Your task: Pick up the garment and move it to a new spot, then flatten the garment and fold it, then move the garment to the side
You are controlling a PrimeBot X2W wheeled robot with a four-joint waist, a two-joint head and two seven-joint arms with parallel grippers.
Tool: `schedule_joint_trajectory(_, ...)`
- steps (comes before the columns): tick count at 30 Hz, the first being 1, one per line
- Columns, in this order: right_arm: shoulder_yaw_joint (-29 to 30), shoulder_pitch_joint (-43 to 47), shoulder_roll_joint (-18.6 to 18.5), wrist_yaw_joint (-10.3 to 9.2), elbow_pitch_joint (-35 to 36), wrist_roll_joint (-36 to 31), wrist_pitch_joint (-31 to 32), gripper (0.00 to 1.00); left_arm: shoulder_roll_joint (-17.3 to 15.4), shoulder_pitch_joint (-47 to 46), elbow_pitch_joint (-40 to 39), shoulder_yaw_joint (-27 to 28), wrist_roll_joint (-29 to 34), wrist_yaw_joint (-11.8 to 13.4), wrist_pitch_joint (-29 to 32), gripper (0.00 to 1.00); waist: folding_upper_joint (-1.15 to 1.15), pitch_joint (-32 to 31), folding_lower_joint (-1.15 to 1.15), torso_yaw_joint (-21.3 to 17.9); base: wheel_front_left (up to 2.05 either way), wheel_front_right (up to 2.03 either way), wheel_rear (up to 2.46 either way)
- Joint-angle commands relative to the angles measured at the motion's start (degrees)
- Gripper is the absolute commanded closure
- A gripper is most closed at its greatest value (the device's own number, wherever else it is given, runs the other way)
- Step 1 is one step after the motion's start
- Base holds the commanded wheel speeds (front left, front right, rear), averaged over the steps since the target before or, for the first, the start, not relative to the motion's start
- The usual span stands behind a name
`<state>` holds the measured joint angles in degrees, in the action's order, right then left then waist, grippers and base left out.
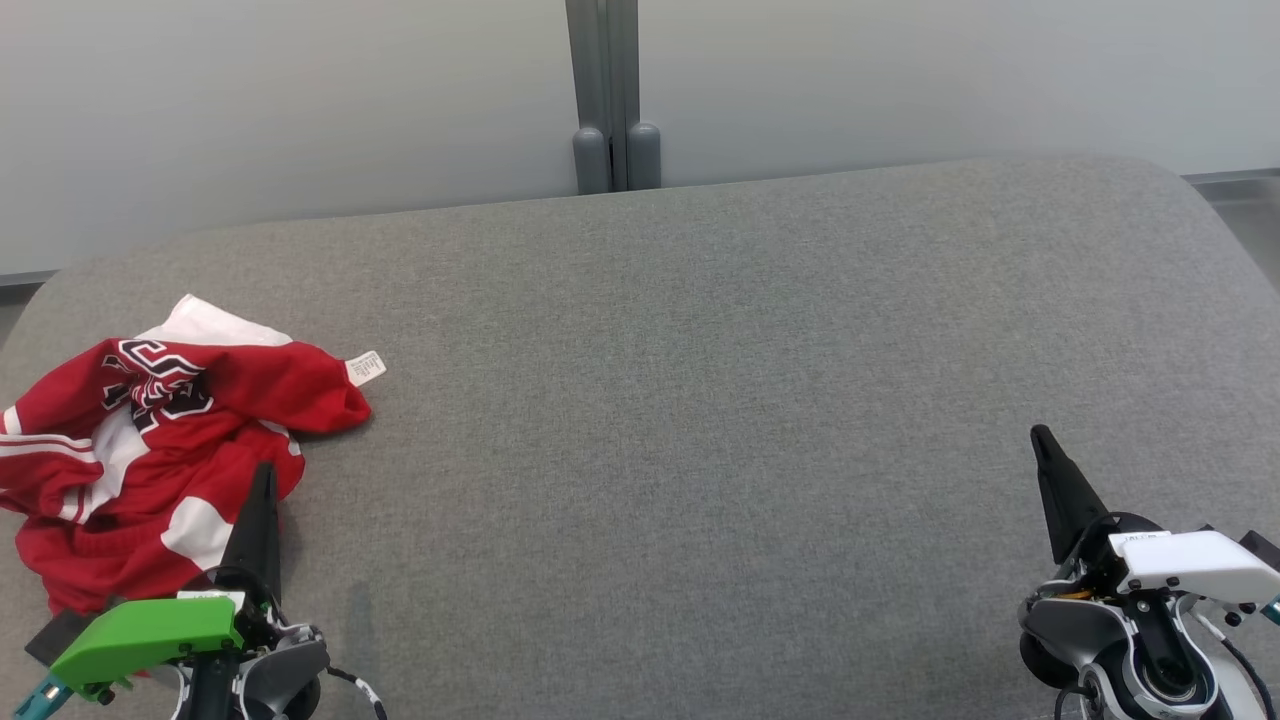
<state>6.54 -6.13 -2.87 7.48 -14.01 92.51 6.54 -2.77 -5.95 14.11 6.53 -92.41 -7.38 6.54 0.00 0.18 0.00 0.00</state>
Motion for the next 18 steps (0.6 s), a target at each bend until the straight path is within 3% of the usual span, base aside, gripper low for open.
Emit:
schedule_joint_trajectory(1, 0.00, -0.36, -0.04, 0.02, -0.09, -0.22, 0.09, 1.00, -0.23, -0.82, -0.04, 0.05, 0.01, -0.28, 0.12, 1.00, 0.00, 0.00, 0.00, 0.00, 0.00, 0.00, 0.00)
schedule_joint_trajectory(18, 0.00, -0.36, -0.04, 0.02, -0.09, -0.23, 0.09, 1.00, -0.23, -0.82, -0.05, 0.05, 0.02, -0.28, 0.12, 1.00, 0.00, 0.00, 0.00, 0.00, 0.00, 0.00, 0.00)
